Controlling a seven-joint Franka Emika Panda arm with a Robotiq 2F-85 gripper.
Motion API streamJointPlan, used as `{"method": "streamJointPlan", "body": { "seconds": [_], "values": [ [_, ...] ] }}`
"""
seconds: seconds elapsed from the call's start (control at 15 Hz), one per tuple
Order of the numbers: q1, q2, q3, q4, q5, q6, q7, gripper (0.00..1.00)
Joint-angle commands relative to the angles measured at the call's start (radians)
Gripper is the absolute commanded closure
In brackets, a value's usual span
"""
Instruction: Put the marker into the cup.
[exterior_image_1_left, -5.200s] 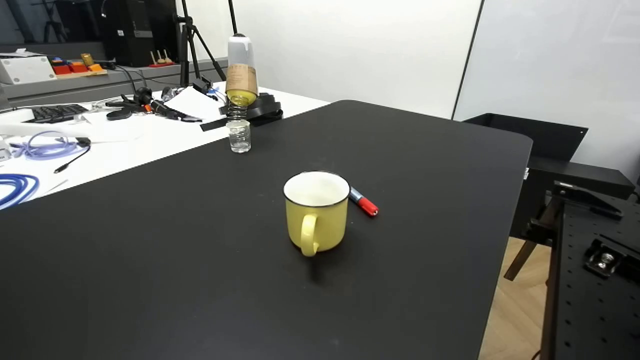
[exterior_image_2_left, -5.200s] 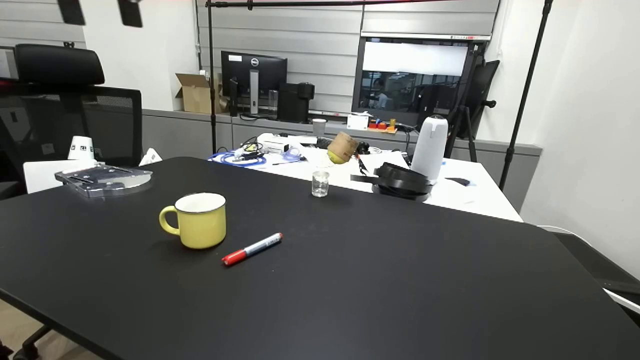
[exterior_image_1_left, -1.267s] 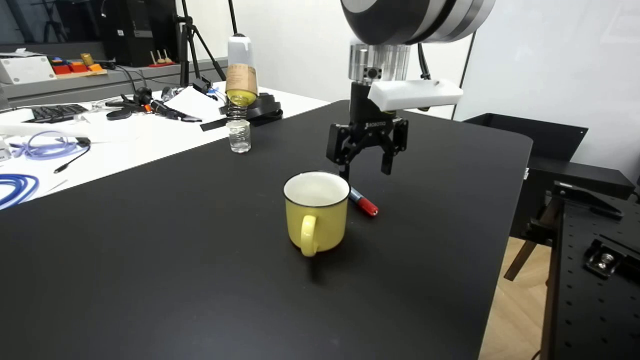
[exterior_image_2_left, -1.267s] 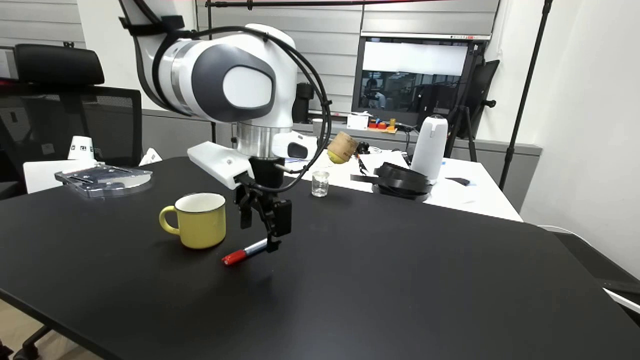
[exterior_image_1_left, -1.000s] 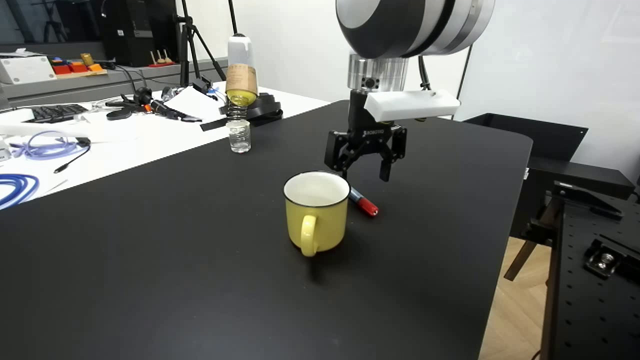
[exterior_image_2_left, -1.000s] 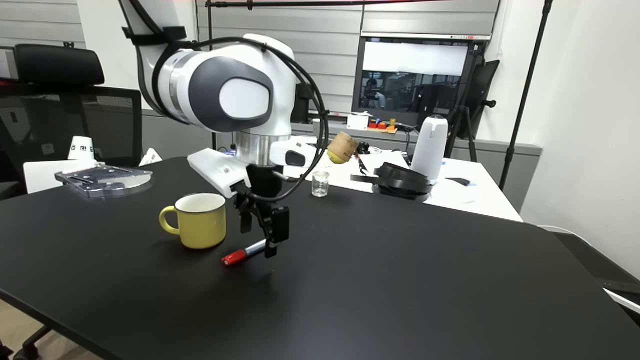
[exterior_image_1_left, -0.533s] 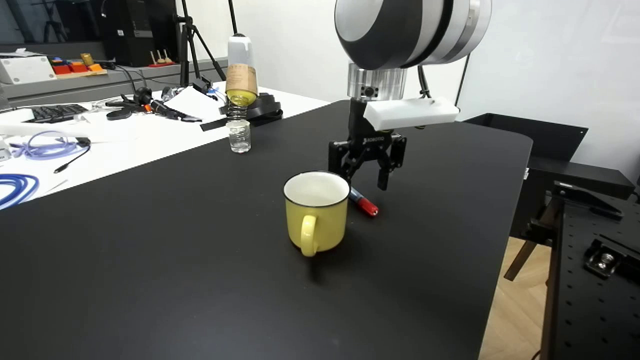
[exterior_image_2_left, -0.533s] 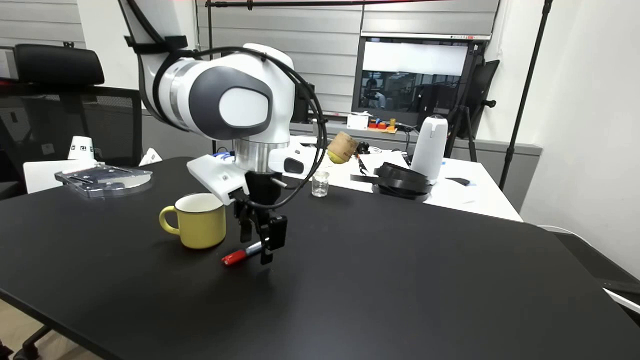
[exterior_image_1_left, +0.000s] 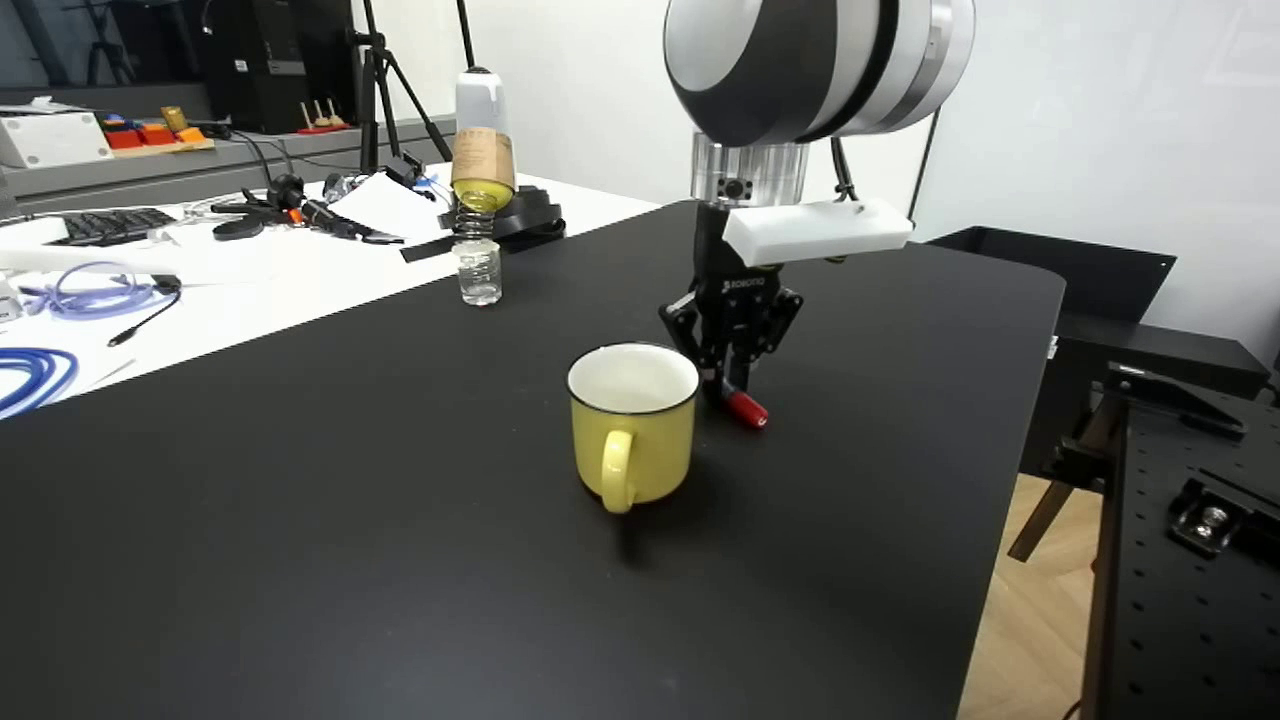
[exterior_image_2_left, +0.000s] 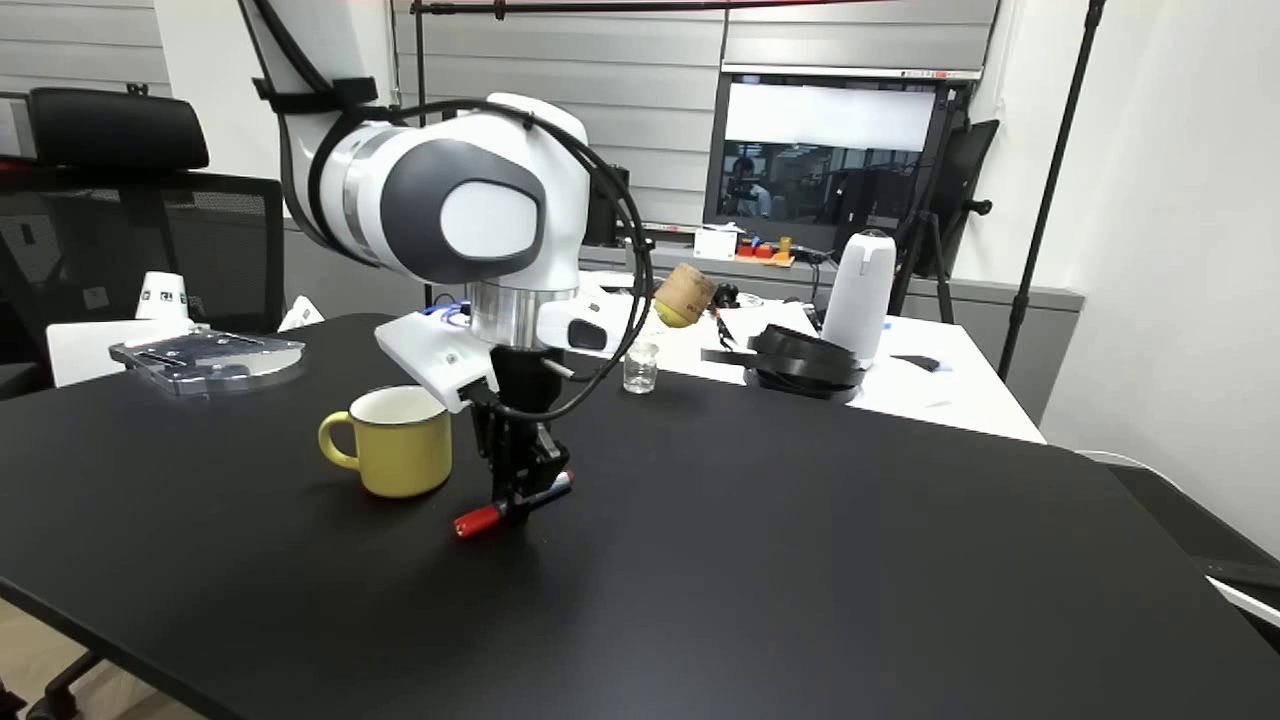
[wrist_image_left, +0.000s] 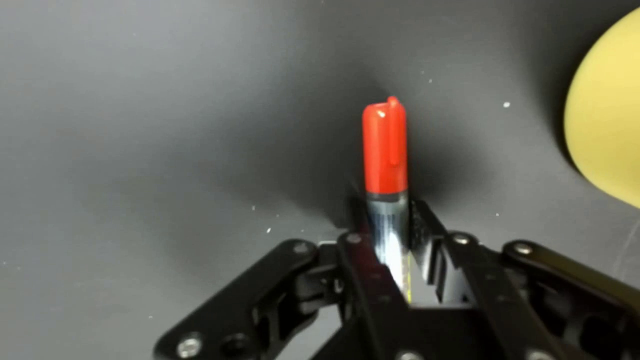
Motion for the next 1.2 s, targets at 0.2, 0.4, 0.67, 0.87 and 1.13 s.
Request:
{"method": "streamJointPlan", "body": {
  "seconds": [0.2,0.4,0.67,0.87,1.13],
  "values": [
    [0.015,-0.037,-0.001,-0.001,-0.016,-0.018,0.028,0.95],
    [0.087,-0.116,-0.065,-0.016,-0.120,-0.064,0.084,0.95],
    [0.141,-0.229,-0.098,0.015,-0.315,-0.246,0.142,0.95],
    [0.111,-0.291,-0.017,0.071,-0.268,-0.421,0.005,0.95],
    [0.108,-0.304,0.043,0.176,-0.185,-0.640,-0.163,0.95]
  ]
}}
